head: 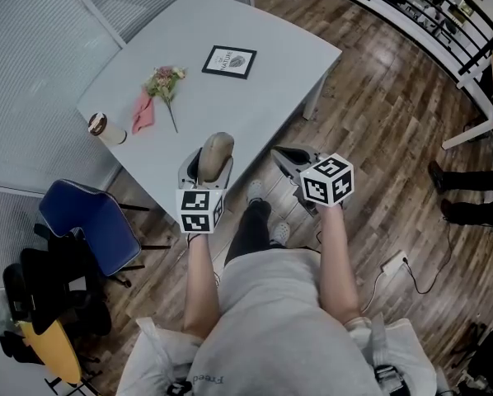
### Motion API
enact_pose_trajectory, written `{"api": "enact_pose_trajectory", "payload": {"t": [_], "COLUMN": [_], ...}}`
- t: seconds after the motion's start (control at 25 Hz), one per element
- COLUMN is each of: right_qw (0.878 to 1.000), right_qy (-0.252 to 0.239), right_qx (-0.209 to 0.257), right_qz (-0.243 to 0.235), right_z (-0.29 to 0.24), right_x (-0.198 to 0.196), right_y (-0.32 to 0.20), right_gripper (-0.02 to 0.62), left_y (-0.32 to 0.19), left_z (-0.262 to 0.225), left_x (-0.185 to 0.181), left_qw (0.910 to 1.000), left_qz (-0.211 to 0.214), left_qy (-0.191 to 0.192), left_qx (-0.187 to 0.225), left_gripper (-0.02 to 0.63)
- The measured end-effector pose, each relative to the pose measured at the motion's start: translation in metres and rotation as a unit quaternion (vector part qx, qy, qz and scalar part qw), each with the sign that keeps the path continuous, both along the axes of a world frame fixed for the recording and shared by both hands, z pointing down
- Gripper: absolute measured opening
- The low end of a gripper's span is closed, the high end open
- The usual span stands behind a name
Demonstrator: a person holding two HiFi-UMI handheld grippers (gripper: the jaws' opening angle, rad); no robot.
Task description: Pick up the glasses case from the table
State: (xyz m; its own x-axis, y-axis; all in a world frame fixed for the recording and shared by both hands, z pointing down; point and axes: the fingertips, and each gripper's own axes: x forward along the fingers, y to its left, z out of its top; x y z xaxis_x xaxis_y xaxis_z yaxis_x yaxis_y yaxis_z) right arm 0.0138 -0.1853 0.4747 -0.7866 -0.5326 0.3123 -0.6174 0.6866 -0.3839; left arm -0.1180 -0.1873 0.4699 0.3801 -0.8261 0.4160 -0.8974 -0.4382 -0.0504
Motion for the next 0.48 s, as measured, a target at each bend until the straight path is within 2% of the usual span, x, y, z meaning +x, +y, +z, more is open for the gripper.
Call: {"api": "enact_pose_trajectory", "payload": {"t": [0.48], "right_qw": [1.0], "right_qy": [0.011], "right_qx": [0.019], "right_qz": [-0.007], "right_z": [-0.0074], "right_x": [-0.0021], "right_y": [-0.0014], "right_gripper": [-0.003], "left_y": [-0.007], "left_z": [-0.0051], "left_x": [0.0098], "left_qw": [0.9998], "left_qz": [0.016], "left_qy": [0.003], "left_qx": [0.007], "left_gripper": [0.278]}}
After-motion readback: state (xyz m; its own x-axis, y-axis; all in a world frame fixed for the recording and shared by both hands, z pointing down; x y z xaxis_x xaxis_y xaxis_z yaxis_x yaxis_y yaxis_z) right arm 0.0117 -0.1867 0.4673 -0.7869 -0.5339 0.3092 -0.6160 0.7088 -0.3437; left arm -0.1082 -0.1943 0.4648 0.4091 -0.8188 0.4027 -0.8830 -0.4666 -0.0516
